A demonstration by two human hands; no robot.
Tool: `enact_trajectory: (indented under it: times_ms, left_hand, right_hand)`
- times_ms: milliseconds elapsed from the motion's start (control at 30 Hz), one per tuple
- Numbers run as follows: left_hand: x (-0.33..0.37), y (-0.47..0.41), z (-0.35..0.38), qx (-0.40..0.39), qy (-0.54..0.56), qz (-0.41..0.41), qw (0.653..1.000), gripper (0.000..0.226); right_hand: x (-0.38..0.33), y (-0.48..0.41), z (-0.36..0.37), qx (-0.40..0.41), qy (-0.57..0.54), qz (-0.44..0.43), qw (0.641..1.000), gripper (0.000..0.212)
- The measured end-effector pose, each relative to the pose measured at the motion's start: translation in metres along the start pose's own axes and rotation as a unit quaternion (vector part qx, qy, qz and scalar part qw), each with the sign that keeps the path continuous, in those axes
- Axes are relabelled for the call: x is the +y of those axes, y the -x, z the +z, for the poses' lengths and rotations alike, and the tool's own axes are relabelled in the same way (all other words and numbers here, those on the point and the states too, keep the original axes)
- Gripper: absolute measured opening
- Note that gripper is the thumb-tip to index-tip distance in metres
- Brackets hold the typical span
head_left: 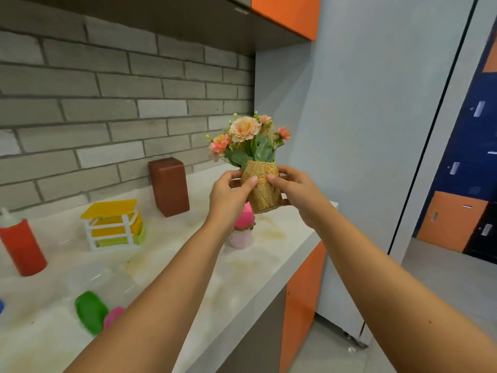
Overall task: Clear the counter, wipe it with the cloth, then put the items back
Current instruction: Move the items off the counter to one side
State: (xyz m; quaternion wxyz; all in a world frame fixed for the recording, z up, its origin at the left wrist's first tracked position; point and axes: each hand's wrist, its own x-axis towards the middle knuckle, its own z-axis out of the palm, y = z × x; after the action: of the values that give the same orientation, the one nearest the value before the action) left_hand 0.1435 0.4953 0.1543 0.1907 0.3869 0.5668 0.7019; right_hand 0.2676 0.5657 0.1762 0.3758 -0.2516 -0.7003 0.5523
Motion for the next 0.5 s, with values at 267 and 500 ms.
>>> enact_trajectory:
  times_ms: [267, 500]
  left_hand:
    - [-0.027, -0.063, 0.058, -0.029, 0.011, -0.005, 1.000, 0.021]
    - [-0.058, -0.115, 0.118, -0.005, 0.010, -0.017, 1.000, 0.018]
  right_hand:
    - [0.025, -0.058, -0.048, 0.043, 0.000, 0.004, 0.999, 0.035]
    - [0.052, -0.118, -0.101, 0.027, 0.000, 0.011, 1.000, 0.031]
